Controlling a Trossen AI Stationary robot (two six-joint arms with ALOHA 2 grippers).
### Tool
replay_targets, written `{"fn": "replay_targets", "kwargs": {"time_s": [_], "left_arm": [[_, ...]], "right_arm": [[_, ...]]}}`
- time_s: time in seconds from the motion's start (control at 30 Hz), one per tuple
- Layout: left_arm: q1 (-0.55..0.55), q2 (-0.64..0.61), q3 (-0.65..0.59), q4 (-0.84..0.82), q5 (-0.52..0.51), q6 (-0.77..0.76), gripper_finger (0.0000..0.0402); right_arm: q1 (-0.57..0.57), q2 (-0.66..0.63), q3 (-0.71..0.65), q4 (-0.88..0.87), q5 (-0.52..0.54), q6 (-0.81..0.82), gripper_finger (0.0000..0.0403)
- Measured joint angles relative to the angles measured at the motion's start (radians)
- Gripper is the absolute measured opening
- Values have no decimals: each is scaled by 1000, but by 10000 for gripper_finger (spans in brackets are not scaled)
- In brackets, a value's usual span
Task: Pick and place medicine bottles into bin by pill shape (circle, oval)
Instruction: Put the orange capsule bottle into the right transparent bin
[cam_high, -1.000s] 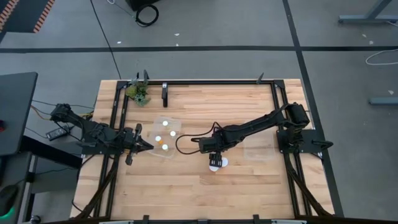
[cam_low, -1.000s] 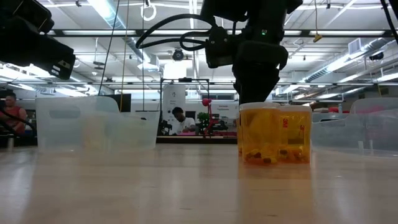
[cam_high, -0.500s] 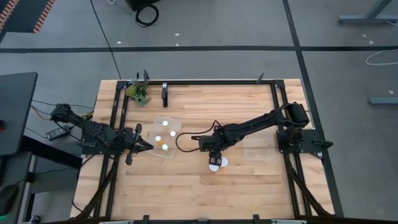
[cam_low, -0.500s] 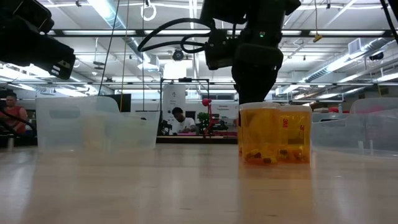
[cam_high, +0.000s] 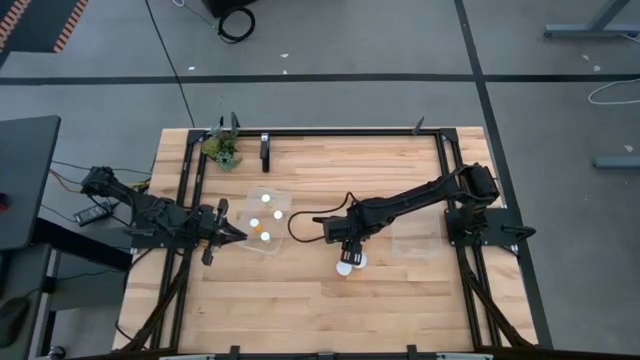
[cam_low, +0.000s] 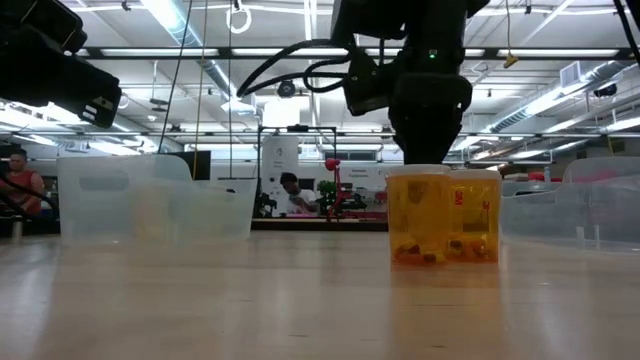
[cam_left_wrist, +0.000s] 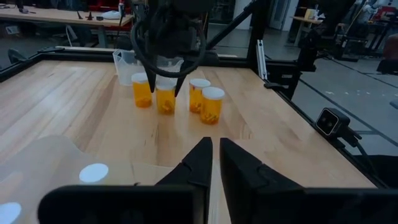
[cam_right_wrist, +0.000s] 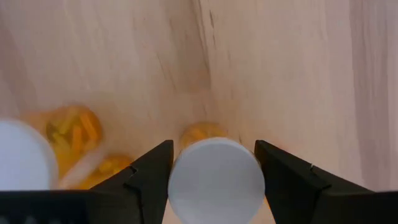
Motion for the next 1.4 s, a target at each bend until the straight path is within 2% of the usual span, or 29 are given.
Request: {"fn": "replay_targets", "kwargs": {"time_s": [0.47, 0.67, 1.2, 1.4], "left_arm": [[0, 0, 1, -1, 0, 0, 28], [0, 0, 1, -1, 0, 0, 34], [0, 0, 1, 0, 0, 0, 31], [0, 0, 1, -1, 0, 0, 40]], "right_arm": [[0, -146, 0, -110, -11, 89, 226], [0, -205, 0, -150, -3, 101, 226], [1, -240, 1, -280, -2, 97, 226], [1, -268, -6, -312, 36, 102, 226]]}}
